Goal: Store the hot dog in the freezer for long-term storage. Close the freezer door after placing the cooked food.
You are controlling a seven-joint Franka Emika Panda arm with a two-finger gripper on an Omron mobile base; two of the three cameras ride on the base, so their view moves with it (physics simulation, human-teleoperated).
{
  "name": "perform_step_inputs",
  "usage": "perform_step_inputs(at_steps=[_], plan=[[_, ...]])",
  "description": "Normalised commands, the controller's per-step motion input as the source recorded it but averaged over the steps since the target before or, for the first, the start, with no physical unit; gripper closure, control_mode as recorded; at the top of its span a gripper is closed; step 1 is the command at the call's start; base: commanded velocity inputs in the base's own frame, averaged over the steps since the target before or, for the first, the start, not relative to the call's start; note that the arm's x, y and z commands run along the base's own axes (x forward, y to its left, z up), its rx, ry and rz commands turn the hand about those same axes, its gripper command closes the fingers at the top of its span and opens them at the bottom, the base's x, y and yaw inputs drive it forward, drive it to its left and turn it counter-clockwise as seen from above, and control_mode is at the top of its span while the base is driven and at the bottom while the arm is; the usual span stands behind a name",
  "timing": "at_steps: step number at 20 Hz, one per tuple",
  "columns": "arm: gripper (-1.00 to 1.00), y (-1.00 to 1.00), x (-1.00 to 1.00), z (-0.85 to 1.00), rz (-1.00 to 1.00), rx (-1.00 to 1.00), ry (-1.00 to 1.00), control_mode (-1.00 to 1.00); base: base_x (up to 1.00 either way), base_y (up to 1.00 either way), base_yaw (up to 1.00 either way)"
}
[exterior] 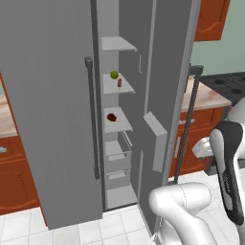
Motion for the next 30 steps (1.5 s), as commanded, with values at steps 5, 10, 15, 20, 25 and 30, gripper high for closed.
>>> perform_step_inputs(at_steps=[5,10,15,20,25,30], plan=[[-1.00,-0.62,0.27,0.04,0.16,0.12,-0.06,-1.00,0.00,0.00,0.00],[-1.00,-0.55,0.48,0.09,0.12,0.14,-0.03,-1.00,0.00,0.00,0.00],[-1.00,-0.39,0.68,0.00,0.11,0.16,-0.16,-1.00,0.00,0.00,0.00],[-1.00,-0.32,0.98,-0.13,0.16,0.07,-0.14,-1.00,0.00,0.00,0.00],[-1.00,-0.38,0.92,-0.19,0.18,0.02,-0.20,-1.00,0.00,0.00,0.00],[-1.00,-0.37,0.67,-0.09,0.19,0.03,-0.26,-1.00,0.00,0.00,0.00]])
